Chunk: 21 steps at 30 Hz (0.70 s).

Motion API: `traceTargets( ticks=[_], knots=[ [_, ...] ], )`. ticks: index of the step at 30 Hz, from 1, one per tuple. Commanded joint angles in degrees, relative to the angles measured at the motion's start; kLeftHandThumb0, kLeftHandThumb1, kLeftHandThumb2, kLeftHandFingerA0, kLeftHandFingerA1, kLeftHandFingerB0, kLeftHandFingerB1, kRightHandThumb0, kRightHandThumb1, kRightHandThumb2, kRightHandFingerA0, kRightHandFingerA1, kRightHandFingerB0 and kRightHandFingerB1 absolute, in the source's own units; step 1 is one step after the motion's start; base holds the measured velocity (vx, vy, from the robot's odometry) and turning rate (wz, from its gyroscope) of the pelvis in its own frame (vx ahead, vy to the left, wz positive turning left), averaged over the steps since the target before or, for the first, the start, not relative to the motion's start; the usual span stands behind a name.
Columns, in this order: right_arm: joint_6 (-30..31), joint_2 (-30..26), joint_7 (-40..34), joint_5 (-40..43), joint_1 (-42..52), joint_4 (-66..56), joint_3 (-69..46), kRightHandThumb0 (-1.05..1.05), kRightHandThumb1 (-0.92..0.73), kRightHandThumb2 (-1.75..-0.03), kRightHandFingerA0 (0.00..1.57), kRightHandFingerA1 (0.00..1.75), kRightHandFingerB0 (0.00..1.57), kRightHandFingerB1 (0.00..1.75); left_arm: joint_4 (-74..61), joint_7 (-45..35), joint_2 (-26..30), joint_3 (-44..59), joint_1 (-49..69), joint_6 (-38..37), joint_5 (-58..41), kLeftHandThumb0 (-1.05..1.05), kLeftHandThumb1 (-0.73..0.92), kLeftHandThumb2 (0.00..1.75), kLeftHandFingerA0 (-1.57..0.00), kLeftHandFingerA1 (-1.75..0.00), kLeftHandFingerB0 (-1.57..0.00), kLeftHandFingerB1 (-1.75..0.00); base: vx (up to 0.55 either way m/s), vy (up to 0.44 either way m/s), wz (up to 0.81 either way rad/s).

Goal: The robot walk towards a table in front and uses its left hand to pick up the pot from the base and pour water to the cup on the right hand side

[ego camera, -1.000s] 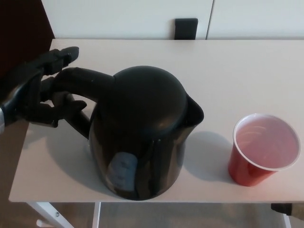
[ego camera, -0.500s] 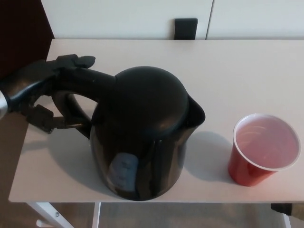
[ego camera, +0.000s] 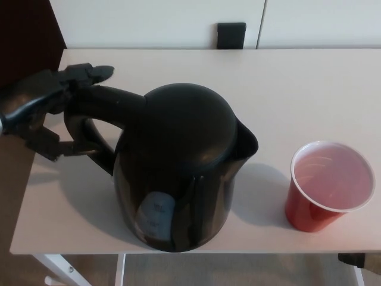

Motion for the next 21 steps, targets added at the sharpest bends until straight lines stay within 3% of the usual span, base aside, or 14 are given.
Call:
traceTargets(
  ticks=[1, 6, 7, 9, 10, 18, 21],
  knots=[
    [-2.28, -0.95, -0.81, -0.29, -2.02, -0.92, -0.28, -0.21, -0.65, -0.72, 0.52, 0.75, 0.39, 0.61, 2.19, -2.88, 2.34, 2.96, 1.25, -4.58, -0.66, -0.76, 0.45, 0.55, 0.0, 0.0, 0.0, 0.0, 0.0, 0.0, 0.0],
    [-2.09, -0.89, -0.81, -0.08, -2.34, -0.25, -0.51, -0.22, -0.64, -0.71, 0.52, 0.75, 0.41, 0.62, 3.99, -3.47, 3.67, 4.12, 1.45, -6.36, 0.3, -0.8, 0.45, 0.55, 0.0, 0.0, 0.0, 0.0, 0.0, 0.0, 0.0],
    [-2.42, -0.87, -0.18, 0.01, -2.14, -0.24, -0.47, -0.22, -0.65, -0.73, 0.49, 0.73, 0.41, 0.63, 5.61, -4.18, 5.06, 5.55, 1.81, -6.45, -0.39, -0.74, 0.34, 0.7, 0.0, 0.0, 0.0, 0.0, 0.0, 0.0, 0.0],
    [-2.58, -0.87, 0.09, 0.04, -2.06, -0.2, -0.46, -0.22, -0.65, -0.73, 0.49, 0.73, 0.41, 0.63, 6.61, -4.73, 5.55, 6.33, 1.89, -6.83, -0.57, -0.74, 0.34, 0.7, 0.0, 0.0, 0.0, 0.0, 0.0, 0.0, 0.0],
    [-2.6, -0.88, 0.0, 0.01, -2.08, -0.2, -0.45, -0.22, -0.65, -0.73, 0.5, 0.74, 0.41, 0.63, 7.17, -4.79, 6.04, 6.95, 2.05, -7.3, -0.68, -0.69, 0.4, 0.8, 0.0, -0.06, 0.0, 0.0, 0.0, 0.0, 0.0],
    [-2.61, -0.67, -0.41, 0.3, -0.82, 0.29, -1.01, -0.21, -0.64, -0.74, 0.52, 0.76, 0.41, 0.61, 12.0, -7.62, 9.11, 12.63, 4.33, -10.35, -2.63, -0.71, 0.4, 0.81, 0.0, -0.06, 0.0, 0.0, 0.0, 0.0, 0.0],
    [-3.24, -0.86, -0.03, 0.28, 0.62, 0.75, -1.17, -0.2, -0.66, -0.74, 0.51, 0.75, 0.39, 0.61, 13.18, -9.27, 11.64, 19.14, 10.9, -13.28, -5.72, -0.73, 0.41, 0.82, 0.0, -0.05, 0.0, 0.0, 0.0, 0.0, 0.0]
  ],
)
